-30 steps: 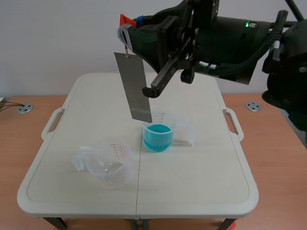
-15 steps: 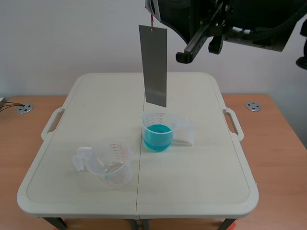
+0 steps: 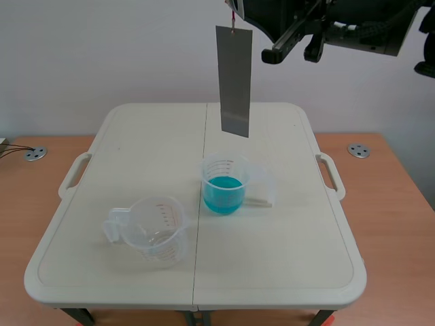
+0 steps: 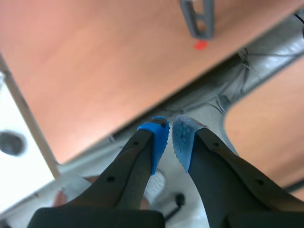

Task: Hold the metal plate by the orange handle, dip it into the blue solution, take it out and point at it, then put the plate back in the beaker on the left.
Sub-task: 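Point at the plate with the left hand, then lower the plate into the blue solution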

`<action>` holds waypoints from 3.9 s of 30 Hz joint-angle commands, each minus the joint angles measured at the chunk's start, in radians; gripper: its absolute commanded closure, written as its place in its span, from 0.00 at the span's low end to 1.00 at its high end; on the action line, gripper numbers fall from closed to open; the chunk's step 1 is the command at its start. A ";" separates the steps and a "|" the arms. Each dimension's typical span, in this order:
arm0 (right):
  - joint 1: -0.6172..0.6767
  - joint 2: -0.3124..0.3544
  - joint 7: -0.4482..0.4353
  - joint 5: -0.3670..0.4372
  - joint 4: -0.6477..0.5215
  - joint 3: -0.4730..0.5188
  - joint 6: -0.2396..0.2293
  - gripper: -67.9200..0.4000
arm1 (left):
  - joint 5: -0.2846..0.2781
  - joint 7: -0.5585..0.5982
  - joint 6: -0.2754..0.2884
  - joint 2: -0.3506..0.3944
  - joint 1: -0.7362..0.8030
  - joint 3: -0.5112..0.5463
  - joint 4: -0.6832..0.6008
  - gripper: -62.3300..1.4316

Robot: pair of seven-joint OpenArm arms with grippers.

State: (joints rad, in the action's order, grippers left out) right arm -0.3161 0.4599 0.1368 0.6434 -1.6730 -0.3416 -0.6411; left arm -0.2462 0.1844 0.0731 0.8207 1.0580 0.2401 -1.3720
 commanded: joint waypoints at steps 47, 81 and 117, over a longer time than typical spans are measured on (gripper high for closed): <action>-0.069 -0.001 -0.053 0.019 0.101 -0.046 -0.011 0.98 | 0.007 -0.215 0.224 -0.258 -1.221 -0.772 -0.042 0.85; -0.069 -0.003 -0.049 0.019 0.101 -0.046 -0.011 0.98 | 0.135 -0.261 0.075 -0.410 -1.350 -0.806 0.116 0.85; -0.069 -0.095 -0.106 -0.064 0.342 -0.072 -0.041 0.98 | -0.147 0.033 -0.281 0.121 -0.130 -0.229 0.208 0.85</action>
State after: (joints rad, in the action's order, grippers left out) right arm -0.3565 0.3702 0.0502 0.5674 -1.3235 -0.4107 -0.6781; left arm -0.4053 0.2077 -0.2157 0.9581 0.9390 0.0200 -1.1526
